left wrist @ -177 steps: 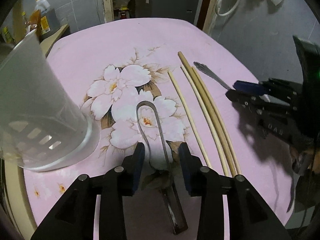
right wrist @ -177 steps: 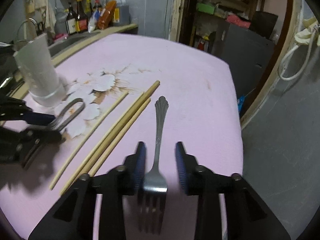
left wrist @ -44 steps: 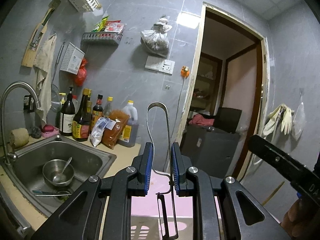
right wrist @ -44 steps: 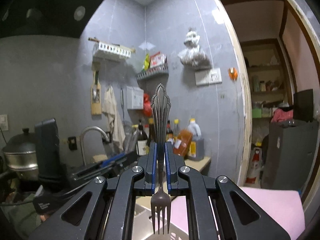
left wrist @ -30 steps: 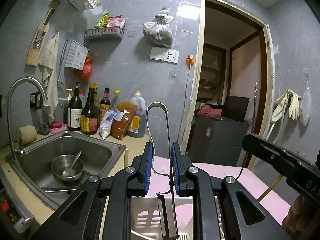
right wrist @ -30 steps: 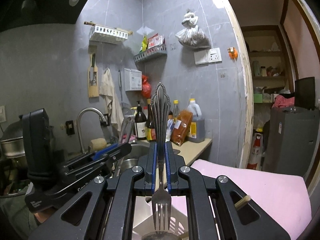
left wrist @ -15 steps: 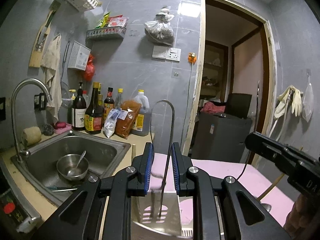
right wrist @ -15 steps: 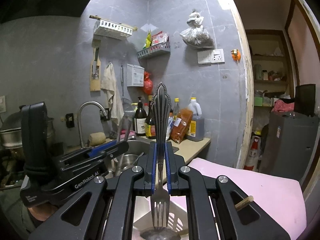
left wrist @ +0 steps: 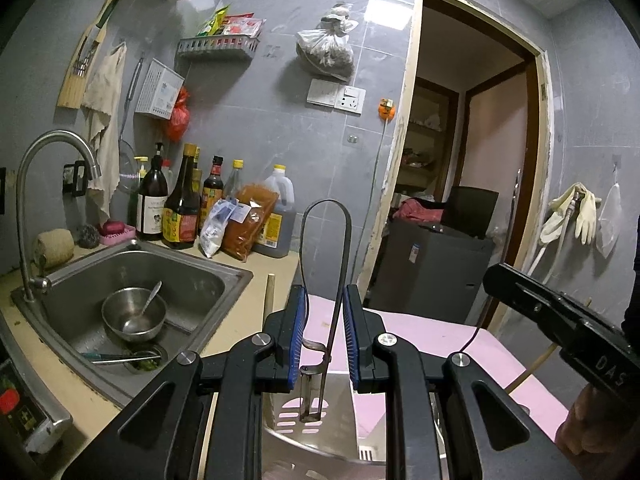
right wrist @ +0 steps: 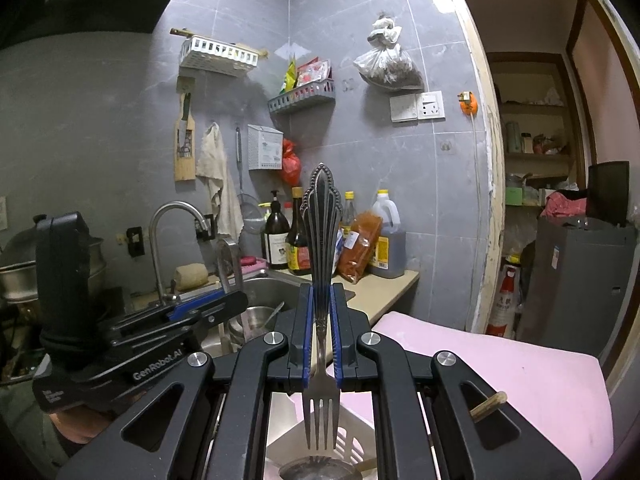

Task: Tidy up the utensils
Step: 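Open the left tool to drop the tongs while the right tool releases the fork, then move both tools back down to the wooden chopsticks on the cloth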

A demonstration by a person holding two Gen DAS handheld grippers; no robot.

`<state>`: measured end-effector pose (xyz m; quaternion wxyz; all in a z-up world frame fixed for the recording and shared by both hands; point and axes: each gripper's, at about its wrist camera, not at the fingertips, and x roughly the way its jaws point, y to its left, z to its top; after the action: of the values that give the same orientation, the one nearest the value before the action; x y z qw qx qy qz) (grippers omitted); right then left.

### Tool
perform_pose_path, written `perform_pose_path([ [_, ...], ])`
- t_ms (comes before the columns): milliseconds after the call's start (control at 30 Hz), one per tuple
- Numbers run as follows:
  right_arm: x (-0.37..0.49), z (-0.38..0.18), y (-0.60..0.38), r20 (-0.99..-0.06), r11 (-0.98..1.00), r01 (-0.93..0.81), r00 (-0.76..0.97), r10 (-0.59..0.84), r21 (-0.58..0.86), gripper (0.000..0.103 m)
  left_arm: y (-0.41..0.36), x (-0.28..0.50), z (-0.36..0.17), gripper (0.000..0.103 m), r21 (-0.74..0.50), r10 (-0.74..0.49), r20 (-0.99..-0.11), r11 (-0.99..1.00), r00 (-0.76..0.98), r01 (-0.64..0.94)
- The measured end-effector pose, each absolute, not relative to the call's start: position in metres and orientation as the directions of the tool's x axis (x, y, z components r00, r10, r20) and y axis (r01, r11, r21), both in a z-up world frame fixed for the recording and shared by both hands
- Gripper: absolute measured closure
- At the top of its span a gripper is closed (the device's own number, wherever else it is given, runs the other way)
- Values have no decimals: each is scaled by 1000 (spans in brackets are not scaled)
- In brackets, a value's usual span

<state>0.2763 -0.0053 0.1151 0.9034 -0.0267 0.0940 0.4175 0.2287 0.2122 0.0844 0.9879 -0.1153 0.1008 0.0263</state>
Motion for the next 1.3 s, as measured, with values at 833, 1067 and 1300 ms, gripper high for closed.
perform_pose_path([
  [833,267,122,-8,-153,629,-777,619,771,24,84,208,216,102,75,-264,-21,-161,964,987,-22],
  [1067,263,136,-22,-91,656,-754,651,753,34,72,207,212,109,63,-277,-19,-150,961,989,-24],
  [1300,260,148,-49,-27,706,-706,706,708,58,42,201,203,122,41,-286,-7,-124,958,992,-29],
])
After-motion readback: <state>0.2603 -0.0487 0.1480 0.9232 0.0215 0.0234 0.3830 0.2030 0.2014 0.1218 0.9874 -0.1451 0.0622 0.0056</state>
